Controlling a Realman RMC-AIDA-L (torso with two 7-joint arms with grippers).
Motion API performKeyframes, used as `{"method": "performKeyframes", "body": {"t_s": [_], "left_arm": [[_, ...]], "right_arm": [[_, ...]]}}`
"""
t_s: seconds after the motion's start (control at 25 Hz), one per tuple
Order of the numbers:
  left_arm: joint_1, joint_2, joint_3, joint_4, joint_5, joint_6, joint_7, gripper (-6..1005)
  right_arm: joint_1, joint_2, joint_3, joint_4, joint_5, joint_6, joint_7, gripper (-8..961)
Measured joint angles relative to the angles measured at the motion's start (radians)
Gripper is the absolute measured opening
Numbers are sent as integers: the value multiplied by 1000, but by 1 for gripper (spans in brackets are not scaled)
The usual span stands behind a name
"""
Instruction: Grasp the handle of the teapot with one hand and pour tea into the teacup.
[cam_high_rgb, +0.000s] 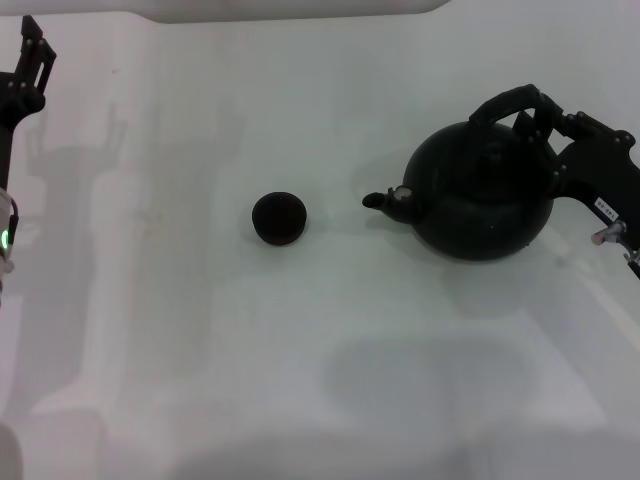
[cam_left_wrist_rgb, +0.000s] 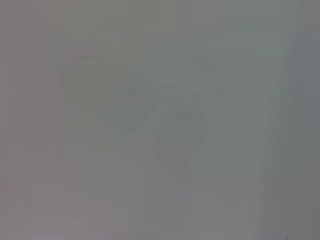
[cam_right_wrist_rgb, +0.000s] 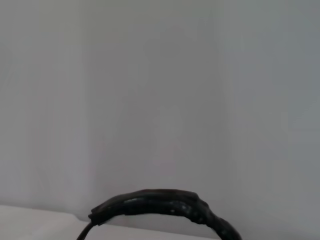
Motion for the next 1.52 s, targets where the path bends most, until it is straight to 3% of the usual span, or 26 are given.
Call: {"method": "performKeyframes", "body": {"t_s": [0.08, 0.16, 0.4, 0.6, 0.88, 1.04, 1.12, 1.16, 1.36, 1.52], "left_arm": [[-1, 0, 0, 0, 0, 0, 0, 879], [-1, 0, 0, 0, 0, 0, 0, 879], [0, 1, 0, 0, 0, 0, 0, 880], [-1, 1, 0, -7, 0, 0, 0, 880], [-3, 0, 0, -17, -4, 0, 0, 879], [-4, -1, 2, -23, -10, 0, 0, 879], [-5, -2, 2, -23, -14, 0, 0, 880], [-6, -2, 3, -21, -17, 0, 0, 880], [-14, -3, 1, -22, -37, 7, 0, 880], [-20, -3, 10, -21, -83, 9, 0, 879]], "right_arm": [[0, 0, 2, 0, 0, 0, 26, 157], [1, -2, 5, 0, 1, 0, 64, 321], [4, -5, 4, 7, -1, -17, 189, 516], [-20, -7, -1, 10, -5, -63, 210, 760], [-93, -7, 24, 21, 1, -190, 227, 834], [-95, -3, 119, 55, 3, -197, 188, 876], [-91, -1, 166, 54, 4, -193, 96, 875], [-91, 2, 196, 30, 12, -197, -59, 875], [-91, 6, 193, -36, 105, -200, -325, 872], [-82, 6, 184, -62, 205, -177, -346, 871]]}}
